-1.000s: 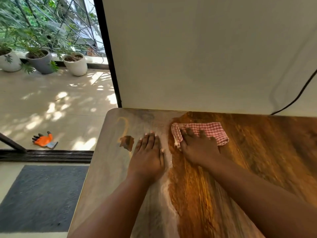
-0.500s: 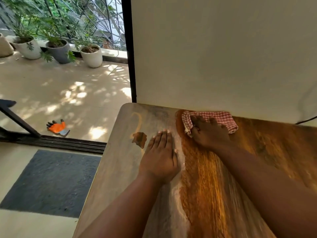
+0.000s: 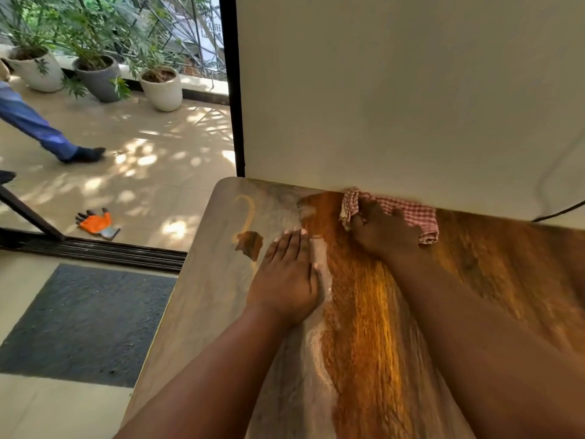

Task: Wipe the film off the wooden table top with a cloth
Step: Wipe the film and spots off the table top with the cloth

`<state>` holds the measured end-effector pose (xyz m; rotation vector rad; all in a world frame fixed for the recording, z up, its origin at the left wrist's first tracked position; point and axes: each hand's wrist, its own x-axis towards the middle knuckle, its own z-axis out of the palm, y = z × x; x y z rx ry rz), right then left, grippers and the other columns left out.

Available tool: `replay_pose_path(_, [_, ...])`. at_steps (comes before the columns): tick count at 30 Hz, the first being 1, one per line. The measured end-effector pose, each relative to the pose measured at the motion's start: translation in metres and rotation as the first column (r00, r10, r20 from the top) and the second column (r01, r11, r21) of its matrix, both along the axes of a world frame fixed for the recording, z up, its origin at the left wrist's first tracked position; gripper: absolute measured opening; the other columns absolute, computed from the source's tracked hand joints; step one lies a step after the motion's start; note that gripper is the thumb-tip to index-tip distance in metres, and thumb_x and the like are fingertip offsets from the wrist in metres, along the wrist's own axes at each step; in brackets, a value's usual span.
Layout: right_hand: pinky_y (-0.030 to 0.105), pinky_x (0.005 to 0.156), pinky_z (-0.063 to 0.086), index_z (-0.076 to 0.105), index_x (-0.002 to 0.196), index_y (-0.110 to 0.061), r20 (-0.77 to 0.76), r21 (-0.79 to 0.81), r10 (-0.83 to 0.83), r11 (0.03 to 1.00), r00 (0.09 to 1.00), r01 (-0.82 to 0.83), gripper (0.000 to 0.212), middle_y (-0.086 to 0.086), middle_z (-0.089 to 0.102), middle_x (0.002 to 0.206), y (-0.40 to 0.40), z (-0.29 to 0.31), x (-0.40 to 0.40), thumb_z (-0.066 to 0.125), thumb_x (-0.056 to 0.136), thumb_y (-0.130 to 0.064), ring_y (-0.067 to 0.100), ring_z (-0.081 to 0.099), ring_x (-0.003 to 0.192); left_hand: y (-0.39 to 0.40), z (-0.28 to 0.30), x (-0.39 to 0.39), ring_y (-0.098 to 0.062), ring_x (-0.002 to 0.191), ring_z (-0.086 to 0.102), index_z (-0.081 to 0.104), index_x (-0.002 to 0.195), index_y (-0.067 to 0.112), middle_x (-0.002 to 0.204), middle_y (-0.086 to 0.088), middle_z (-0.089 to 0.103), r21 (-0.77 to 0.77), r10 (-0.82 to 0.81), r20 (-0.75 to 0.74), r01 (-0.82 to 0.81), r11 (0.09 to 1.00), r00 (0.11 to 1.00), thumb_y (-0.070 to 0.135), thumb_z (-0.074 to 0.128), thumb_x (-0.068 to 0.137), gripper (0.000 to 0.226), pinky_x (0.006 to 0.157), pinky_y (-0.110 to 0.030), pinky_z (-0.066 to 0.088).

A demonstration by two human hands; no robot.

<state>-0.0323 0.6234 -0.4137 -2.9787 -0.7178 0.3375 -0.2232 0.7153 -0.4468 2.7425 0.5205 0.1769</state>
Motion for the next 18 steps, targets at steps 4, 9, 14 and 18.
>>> replay_pose_path(4, [0.071, 0.105, 0.001, 0.008, 0.152, -0.027, -0.096, 0.001, -0.155, 0.988, 0.983, 0.156, 0.068, -0.001, 0.007, 0.160, 0.038, -0.002, -0.007, 0.021, 0.092, -0.058, 0.046, 0.000, 0.142, -0.002, 0.001, 0.001, -0.017, 0.147, -0.006, -0.001, 0.151, 0.011, 0.161, -0.008, 0.000, -0.011, 0.020, 0.034, -0.019, 1.000, 0.999, 0.046, 0.009, 0.099, 0.064, 0.110, -0.026, -0.016])
replay_pose_path(9, [0.069, 0.103, -0.008, 0.009, 0.149, -0.041, -0.111, 0.056, 0.244, 0.969, 0.964, -0.239, 0.059, -0.008, 0.006, 0.160, 0.076, -0.012, -0.046, 0.013, 0.092, -0.059, 0.043, -0.003, 0.142, -0.004, 0.004, 0.003, -0.018, 0.147, -0.006, 0.002, 0.152, 0.011, 0.160, -0.010, 0.000, -0.035, 0.055, 0.024, -0.055, 0.998, 0.998, 0.046, 0.011, 0.098, 0.065, 0.111, -0.026, -0.016])
replay_pose_path(14, [0.057, 0.111, 0.013, 0.018, 0.149, -0.039, -0.091, -0.001, 0.418, 0.908, 0.904, -0.420, 0.056, -0.005, 0.018, 0.158, 0.040, 0.001, -0.021, 0.025, 0.095, -0.054, 0.030, 0.007, 0.145, -0.003, 0.007, -0.001, -0.020, 0.147, -0.005, -0.001, 0.151, 0.011, 0.160, -0.011, 0.000, -0.019, 0.005, 0.002, -0.005, 1.000, 1.000, 0.042, 0.010, 0.100, 0.061, 0.111, -0.028, -0.015])
replay_pose_path(18, [0.062, 0.110, 0.013, 0.014, 0.149, -0.041, -0.110, -0.040, 0.284, 0.956, 0.952, -0.290, 0.060, -0.006, 0.014, 0.159, 0.046, 0.009, -0.020, 0.025, 0.093, -0.059, 0.033, 0.006, 0.145, -0.002, 0.005, 0.000, -0.016, 0.146, -0.009, -0.003, 0.151, 0.011, 0.160, -0.009, -0.003, -0.047, 0.007, 0.003, -0.007, 0.999, 1.000, 0.042, 0.014, 0.099, 0.063, 0.109, -0.026, -0.017])
